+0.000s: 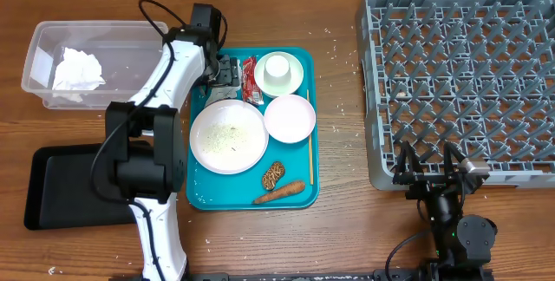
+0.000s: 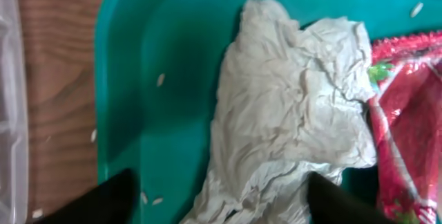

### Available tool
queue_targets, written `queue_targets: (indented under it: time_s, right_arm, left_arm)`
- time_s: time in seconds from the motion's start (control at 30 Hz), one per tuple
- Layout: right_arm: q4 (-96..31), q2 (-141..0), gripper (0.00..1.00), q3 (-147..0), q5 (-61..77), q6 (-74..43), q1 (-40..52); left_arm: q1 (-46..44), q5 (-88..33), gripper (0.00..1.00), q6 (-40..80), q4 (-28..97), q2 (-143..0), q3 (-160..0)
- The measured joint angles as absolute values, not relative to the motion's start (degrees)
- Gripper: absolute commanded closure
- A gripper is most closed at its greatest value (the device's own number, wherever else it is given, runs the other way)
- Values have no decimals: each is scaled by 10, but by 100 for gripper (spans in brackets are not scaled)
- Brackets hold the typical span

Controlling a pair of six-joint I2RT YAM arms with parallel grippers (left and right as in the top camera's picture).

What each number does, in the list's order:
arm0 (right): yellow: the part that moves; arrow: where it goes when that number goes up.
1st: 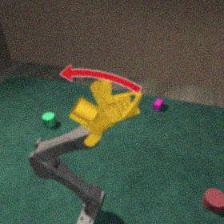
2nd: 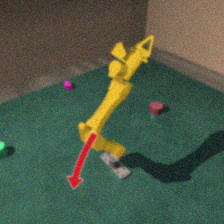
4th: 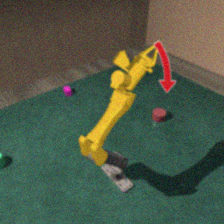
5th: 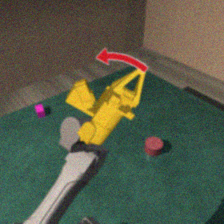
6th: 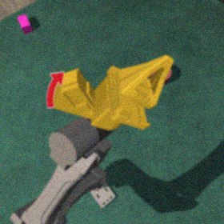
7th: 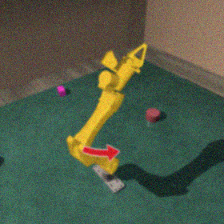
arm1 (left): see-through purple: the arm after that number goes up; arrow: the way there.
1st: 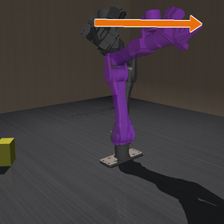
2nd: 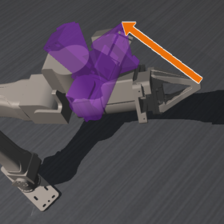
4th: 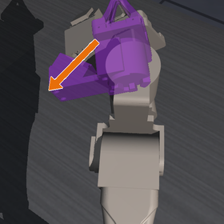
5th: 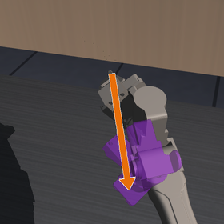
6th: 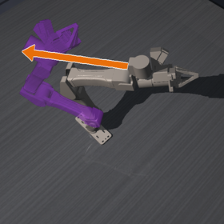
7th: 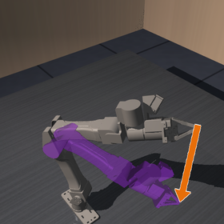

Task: Sort waste into correct bins and load items into the dishwasher
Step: 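Grasp the remaining napkin piece on the teal tray with left gripper, then move the napkin piece into the clear bin and release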

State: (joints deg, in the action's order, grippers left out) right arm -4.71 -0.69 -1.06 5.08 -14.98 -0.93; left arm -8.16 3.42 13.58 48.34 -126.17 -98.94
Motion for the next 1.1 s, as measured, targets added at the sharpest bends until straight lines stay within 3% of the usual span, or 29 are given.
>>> queue_targets:
  time_s: [0.43,0.6,0.67,0.7,0.93,1.1]
  right_arm:
    - [-47,-7,0,-11,51,-150,-9]
    - [-47,-7,0,-11,51,-150,-9]
    - [-47,-7,0,-11,51,-150,-9]
    - [-47,-7,0,-11,50,-150,-9]
    - [-48,-7,0,-11,51,-150,-9]
    - [-47,-7,0,-11,51,-150,-9]
  left_arm:
    - [-82,12,45,131,481,-1268,-989]
    - [-82,8,76,121,482,-1285,-989]
    - [-81,11,93,116,484,-1288,-990]
    - [-82,13,96,117,489,-1288,-992]
    - [-82,39,96,116,549,-1257,-1056]
    - [-82,109,96,132,523,-1129,-1136]
